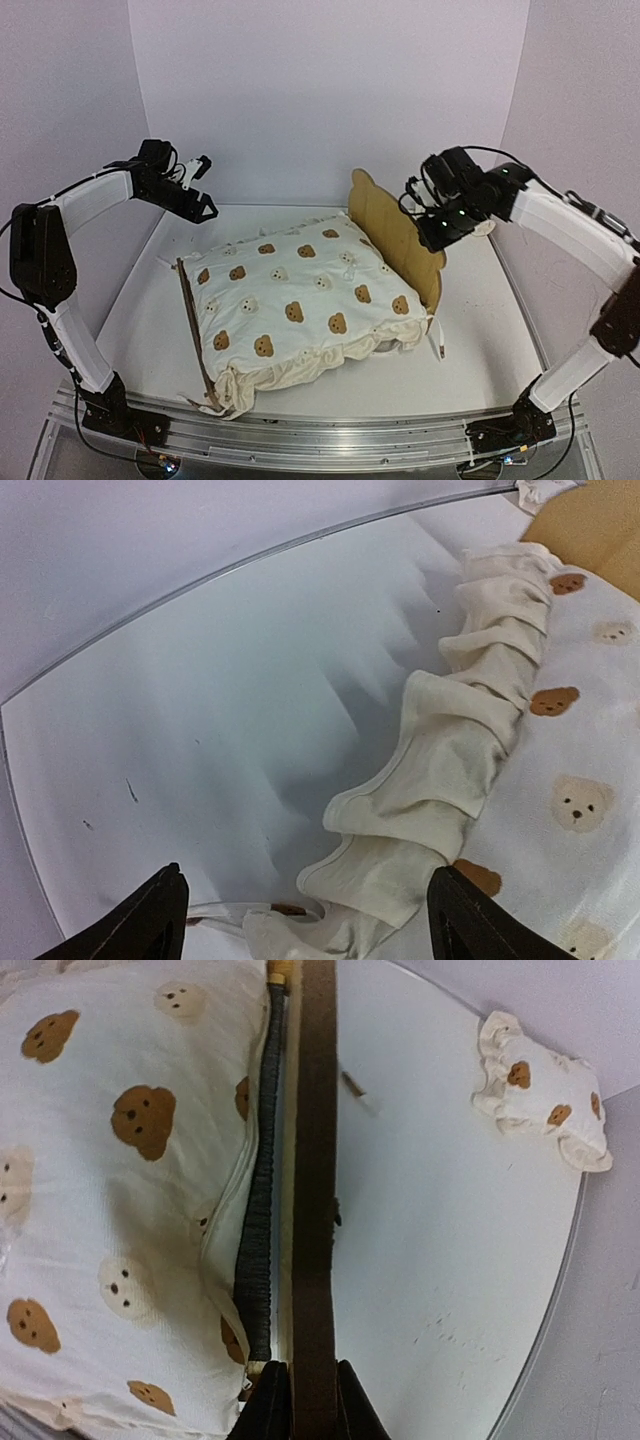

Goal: Set up the pet bed

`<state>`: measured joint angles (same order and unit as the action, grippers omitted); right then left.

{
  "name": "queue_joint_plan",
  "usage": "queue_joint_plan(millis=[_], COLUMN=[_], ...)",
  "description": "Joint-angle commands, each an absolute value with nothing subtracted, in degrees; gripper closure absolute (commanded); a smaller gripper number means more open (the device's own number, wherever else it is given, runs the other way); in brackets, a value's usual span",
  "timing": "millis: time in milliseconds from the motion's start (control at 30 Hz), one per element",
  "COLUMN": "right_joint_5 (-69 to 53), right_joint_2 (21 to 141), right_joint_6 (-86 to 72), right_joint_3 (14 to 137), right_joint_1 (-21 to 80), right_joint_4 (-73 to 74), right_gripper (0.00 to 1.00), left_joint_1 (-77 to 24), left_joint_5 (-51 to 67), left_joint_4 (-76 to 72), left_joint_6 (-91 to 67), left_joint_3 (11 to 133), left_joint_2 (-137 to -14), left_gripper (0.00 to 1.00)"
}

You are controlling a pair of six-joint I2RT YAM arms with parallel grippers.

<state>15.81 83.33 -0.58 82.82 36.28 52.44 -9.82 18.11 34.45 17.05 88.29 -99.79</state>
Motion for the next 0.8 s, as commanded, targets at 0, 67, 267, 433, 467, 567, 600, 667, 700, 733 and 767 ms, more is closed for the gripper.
queue_joint_plan(millis=[0, 67, 267, 433, 467, 567, 600, 667, 700, 733, 767], right_joint_5=[28.48, 29.62, 25.17, 17.64, 16.82, 14.78, 14.21, 13.15, 12.76, 12.28, 11.10], right_joint_2=[101.41, 109.31, 124.44, 115.53, 112.91, 103.55, 99.81, 93.97, 90.82, 87.69, 85.56], right_joint_6=[6.24, 7.17, 8.14, 3.84, 3.18, 1.31, 0.85, -0.02, -1.87, -3.56, -5.01], right_joint_3=[99.67, 108.73, 130.55, 123.14, 121.09, 114.49, 112.18, 106.15, 102.80, 99.83, 95.21], right_joint_1=[33.81, 32.69, 29.68, 29.47, 29.48, 29.50, 29.48, 29.51, 29.50, 29.52, 29.50], right_joint_4=[42.91, 40.73, 39.27, 39.28, 39.27, 39.29, 39.27, 39.26, 39.17, 39.18, 38.92], right_gripper=[0.99, 0.97, 0.58, 0.36, 0.32, 0.26, 0.26, 0.26, 0.26, 0.27, 0.28], left_joint_1=[-9.95, -9.94, -9.73, -5.00, -3.97, -2.13, -2.00, -1.66, -1.43, -1.20, -0.81], left_joint_5=[19.03, 18.45, 14.45, 16.65, 16.91, 16.56, 15.93, 14.55, 14.23, 13.93, 13.26], left_joint_4=[34.87, 34.59, 33.35, 33.78, 34.25, 36.51, 37.52, 38.54, 38.45, 38.15, 37.88], left_joint_6=[19.49, 20.51, 23.67, 22.84, 22.67, 23.10, 23.48, 24.55, 25.35, 26.08, 26.61], left_joint_3=[88.10, 87.58, 86.41, 92.82, 95.00, 101.42, 102.95, 105.59, 106.23, 106.83, 107.64], left_joint_2=[-99.43, -98.98, -98.46, -100.52, -101.60, -105.71, -107.34, -110.90, -112.42, -113.83, -116.26], left_gripper=[0.17, 0.17, 0.17, 0.16, 0.16, 0.16, 0.17, 0.18, 0.18, 0.18, 0.19])
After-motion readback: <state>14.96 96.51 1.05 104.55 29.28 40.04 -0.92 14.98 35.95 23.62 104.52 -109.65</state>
